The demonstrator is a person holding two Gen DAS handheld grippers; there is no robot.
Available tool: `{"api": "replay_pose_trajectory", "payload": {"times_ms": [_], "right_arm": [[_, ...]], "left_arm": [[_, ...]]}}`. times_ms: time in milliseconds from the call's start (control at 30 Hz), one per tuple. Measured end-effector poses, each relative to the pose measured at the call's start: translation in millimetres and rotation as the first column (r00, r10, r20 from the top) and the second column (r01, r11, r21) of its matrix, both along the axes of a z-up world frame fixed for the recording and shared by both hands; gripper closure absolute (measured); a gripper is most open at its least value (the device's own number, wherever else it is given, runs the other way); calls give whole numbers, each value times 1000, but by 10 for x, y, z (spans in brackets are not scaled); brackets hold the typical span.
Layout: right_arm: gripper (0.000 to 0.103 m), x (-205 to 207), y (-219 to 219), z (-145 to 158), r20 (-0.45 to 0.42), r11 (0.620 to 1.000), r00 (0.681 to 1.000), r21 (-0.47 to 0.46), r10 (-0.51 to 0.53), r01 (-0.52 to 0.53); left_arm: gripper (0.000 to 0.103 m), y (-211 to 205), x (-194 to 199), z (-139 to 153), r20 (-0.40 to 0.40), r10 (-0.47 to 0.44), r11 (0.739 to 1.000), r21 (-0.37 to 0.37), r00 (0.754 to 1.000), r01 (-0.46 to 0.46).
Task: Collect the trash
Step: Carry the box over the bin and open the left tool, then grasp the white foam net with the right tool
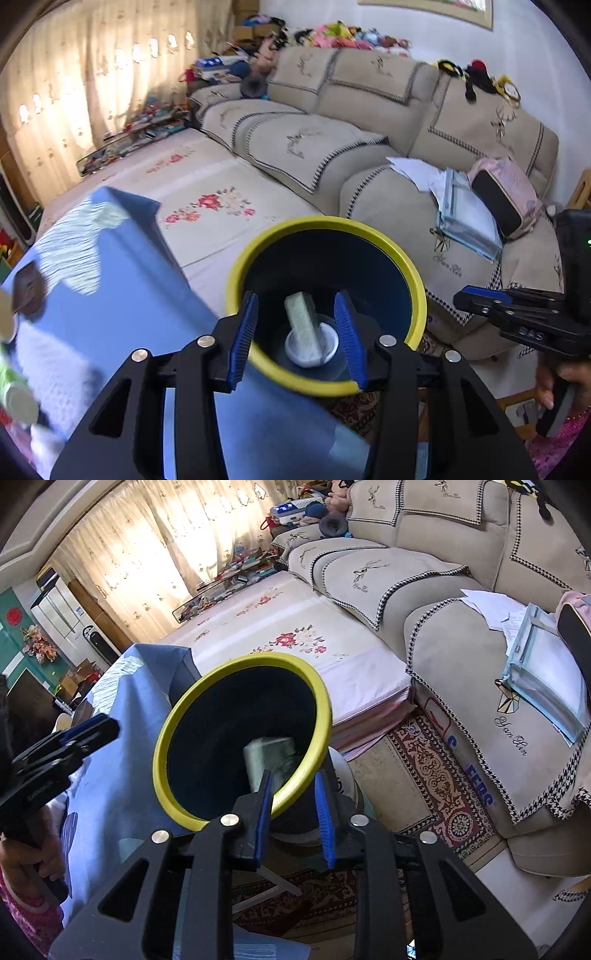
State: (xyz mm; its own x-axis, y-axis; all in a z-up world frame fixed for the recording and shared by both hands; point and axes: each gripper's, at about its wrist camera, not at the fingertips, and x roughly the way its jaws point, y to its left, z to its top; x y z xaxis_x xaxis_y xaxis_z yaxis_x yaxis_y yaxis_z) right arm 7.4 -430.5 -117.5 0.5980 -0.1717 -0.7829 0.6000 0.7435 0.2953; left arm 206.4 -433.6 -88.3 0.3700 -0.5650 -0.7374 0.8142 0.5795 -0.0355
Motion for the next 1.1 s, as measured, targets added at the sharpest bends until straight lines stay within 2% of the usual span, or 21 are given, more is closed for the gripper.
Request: {"api": "replay_pose_trajectory", "payload": {"times_ms": [100,200,300,367,500,633,733,800,867,1100], "right_arm": [[81,70,87,7,-4,1000,1000,-2,27,-27],[78,158,193,17,-8,998,998,-5,55,-55],[77,322,354,21,-14,994,994,-7,105,-105],[77,476,505,26,-19,988,988,-9,151,-151],[73,819,897,54,-21,967,966,-10,256,-256],[73,1255,1410,120,-20,921,922,-24,387,-388],[72,1606,1773,177,-22,876,877,-39,480,-481],[64,1820,1960,206,-17,850,851,-42,525,-526],[50,2113,2117,222,-8,828,828,-43,560,-560],[49,2803,2201,30,-89,840,840,-55,535,-540]], "left_arm": [[48,381,-96,155,11,55,997,-47,998,-54],[33,827,-178,275,23,114,990,-88,993,-112],[24,1359,-289,400,49,202,973,-121,978,-194],[18,1750,-329,486,54,277,953,-145,959,-267],[14,2470,-424,619,61,412,902,-172,909,-397],[12,3080,-484,664,85,516,850,-177,853,-496],[12,3495,-499,651,91,583,807,-178,807,-563],[12,3705,-474,647,76,608,788,-185,790,-588],[12,3834,-467,618,66,625,774,-187,778,-605],[12,4032,-483,479,48,645,756,-189,763,-627]]}}
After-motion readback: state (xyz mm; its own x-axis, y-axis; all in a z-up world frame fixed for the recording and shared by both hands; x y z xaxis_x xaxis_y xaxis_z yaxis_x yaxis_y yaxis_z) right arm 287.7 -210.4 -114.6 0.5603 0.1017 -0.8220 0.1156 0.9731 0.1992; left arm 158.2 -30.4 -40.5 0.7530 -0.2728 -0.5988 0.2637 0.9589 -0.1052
